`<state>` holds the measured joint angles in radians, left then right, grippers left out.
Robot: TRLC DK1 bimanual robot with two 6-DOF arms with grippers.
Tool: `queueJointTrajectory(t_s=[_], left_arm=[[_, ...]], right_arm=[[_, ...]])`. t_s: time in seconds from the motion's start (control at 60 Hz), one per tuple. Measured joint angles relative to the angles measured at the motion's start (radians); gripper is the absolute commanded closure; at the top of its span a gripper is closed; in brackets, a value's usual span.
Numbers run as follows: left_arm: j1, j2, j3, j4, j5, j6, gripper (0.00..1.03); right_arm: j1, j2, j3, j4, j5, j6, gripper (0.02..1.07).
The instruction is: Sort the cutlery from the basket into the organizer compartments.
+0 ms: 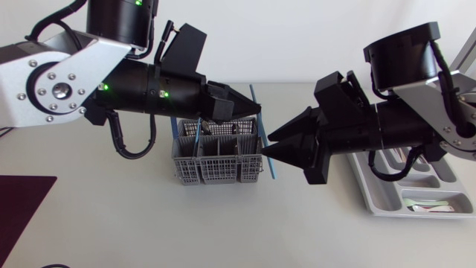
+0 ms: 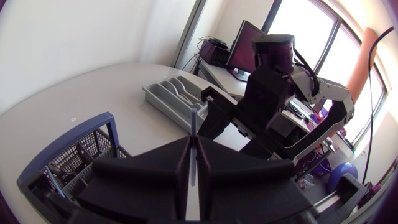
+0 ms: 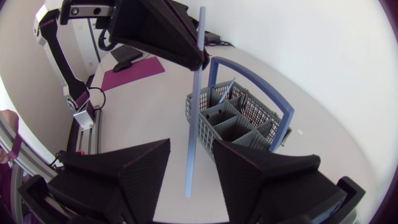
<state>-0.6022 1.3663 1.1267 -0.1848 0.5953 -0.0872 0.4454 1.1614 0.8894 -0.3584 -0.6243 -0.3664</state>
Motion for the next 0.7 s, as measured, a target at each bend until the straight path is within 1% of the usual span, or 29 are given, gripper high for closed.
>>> queueJointTrajectory(t_s=[0.133,0.183,0.25,0.3,0.467,0.633,0.7], left_arm=[[0.003,0.001,0.004,-0.001,0.003,-0.003,1.0],[0.005,0.001,0.006,-0.001,0.003,-0.007,1.0],[0.007,0.001,0.007,-0.001,0.003,-0.011,1.0],[0.007,0.001,0.007,-0.001,0.003,-0.011,1.0],[0.008,0.001,0.008,-0.002,0.007,-0.011,1.0],[0.02,0.002,0.008,-0.002,0.023,-0.018,1.0],[0.024,0.002,0.008,-0.005,0.026,-0.018,1.0]], right_arm=[[0.0,0.015,0.008,0.011,0.0,0.0,0.72],[0.001,0.018,0.008,0.019,0.0,0.0,0.79],[0.002,0.023,0.009,0.023,0.0,0.0,0.83],[0.005,0.027,0.009,0.026,0.0,0.0,0.85],[0.012,0.04,0.01,0.027,0.0,0.0,0.88],[0.024,0.058,0.011,0.027,0.0,0.0,1.0],[0.025,0.062,0.013,0.026,0.0,0.002,1.01]])
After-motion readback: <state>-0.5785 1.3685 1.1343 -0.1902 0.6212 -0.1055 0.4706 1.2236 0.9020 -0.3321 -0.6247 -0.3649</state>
